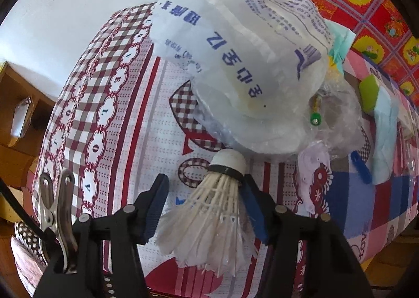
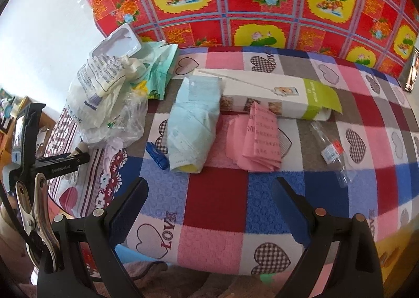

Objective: Collect trash
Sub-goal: 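Move the left gripper to the white shuttlecock and close on it, then close the right gripper on the light blue face mask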

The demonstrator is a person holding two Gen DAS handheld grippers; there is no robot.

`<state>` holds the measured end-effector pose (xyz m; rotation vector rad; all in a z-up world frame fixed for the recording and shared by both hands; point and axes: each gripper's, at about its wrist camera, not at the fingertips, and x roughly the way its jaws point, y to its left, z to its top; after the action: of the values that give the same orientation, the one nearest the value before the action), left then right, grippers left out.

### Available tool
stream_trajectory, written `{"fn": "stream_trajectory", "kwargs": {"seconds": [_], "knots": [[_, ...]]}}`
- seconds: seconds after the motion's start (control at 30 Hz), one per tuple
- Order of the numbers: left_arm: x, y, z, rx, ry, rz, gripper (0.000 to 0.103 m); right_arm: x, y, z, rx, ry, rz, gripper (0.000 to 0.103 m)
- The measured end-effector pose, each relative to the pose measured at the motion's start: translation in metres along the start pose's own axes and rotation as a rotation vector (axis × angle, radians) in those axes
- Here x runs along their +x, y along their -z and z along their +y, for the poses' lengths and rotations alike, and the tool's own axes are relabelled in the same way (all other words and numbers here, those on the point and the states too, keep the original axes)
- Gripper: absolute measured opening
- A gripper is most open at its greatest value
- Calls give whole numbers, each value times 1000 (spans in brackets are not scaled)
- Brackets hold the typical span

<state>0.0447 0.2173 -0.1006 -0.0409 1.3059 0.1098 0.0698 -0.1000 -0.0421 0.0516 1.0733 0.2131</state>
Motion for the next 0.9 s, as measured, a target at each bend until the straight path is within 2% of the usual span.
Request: {"fn": "stream_trajectory", "kwargs": {"seconds": [0.17, 0.23, 0.3, 0.4, 0.63, 0.9], "knots": [[-3, 3, 0, -46, -9, 17, 63, 11, -13, 5, -29, -11, -6, 97], [-5, 4, -2, -69, -10, 14, 56, 18, -18, 8, -30, -27, 6, 97], [-8, 5, -2, -85, -14, 11, 43, 28, -23, 14, -43, -56, 25, 97], [-10, 6, -4, -117, -27, 15, 37, 37, -30, 24, -77, -66, 31, 97], [-29, 12, -12, -173, -21, -4, 35, 63, -42, 21, -35, -111, 94, 97], [-55, 16, -26, -220, -20, -25, 35, 80, -51, 17, -29, -114, 109, 97]]}}
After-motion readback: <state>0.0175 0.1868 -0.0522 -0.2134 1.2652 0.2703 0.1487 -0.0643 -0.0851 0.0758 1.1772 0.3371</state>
